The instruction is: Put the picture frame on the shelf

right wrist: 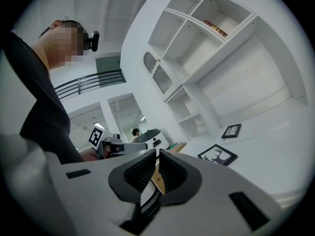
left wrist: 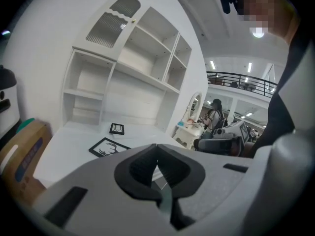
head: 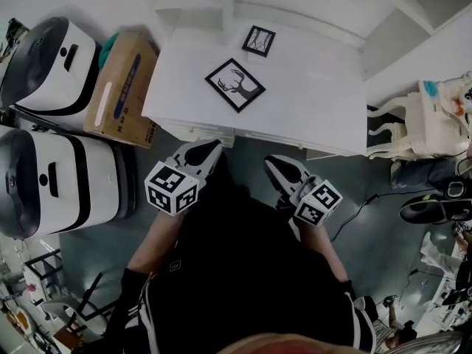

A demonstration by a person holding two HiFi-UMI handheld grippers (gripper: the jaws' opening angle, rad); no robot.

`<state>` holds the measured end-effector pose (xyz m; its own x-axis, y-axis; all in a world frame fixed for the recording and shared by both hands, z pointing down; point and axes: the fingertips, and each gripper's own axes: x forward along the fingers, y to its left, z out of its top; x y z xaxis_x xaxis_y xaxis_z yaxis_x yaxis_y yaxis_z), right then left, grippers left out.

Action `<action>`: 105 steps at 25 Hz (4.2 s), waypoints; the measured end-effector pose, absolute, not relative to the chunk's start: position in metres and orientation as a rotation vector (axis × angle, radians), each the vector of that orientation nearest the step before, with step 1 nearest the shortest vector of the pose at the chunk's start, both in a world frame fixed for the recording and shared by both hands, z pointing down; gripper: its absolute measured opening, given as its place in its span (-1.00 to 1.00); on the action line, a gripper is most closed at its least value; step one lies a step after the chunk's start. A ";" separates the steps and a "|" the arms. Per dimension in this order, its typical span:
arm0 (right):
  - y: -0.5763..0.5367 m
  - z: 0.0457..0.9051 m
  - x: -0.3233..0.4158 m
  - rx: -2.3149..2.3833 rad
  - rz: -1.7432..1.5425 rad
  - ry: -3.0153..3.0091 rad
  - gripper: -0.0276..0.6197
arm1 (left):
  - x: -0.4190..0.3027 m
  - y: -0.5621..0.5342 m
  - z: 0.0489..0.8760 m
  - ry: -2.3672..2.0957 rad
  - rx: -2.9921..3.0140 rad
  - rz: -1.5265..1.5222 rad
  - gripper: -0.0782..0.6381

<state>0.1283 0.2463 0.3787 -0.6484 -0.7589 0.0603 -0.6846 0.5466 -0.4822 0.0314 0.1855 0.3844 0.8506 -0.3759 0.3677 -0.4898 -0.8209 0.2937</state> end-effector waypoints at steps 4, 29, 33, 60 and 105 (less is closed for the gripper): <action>0.199 0.381 0.131 -1.236 -0.713 2.648 -0.84 | 0.025 0.141 0.399 -0.669 2.611 0.415 -0.76; -0.005 0.398 0.153 -1.046 -0.850 2.940 -0.84 | 0.051 -0.014 0.406 -0.957 2.433 0.301 -0.76; -0.001 0.414 0.175 -0.963 -0.925 2.984 -0.84 | 0.068 -0.019 0.417 -1.050 2.384 0.313 -0.76; -0.076 0.548 0.192 -0.968 -1.193 3.121 -0.84 | 0.074 -0.035 0.555 -1.329 2.028 0.398 -0.76; -0.098 0.649 0.197 -1.255 -1.654 3.445 -0.71 | 0.069 -0.051 0.651 -1.044 1.484 0.621 -0.22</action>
<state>0.1971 -0.0979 0.6492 -0.4770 -0.1201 0.8706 -0.7545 0.5640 -0.3356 0.0692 -0.0507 0.6513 0.4622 -0.2597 0.8479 -0.8691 0.0570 0.4913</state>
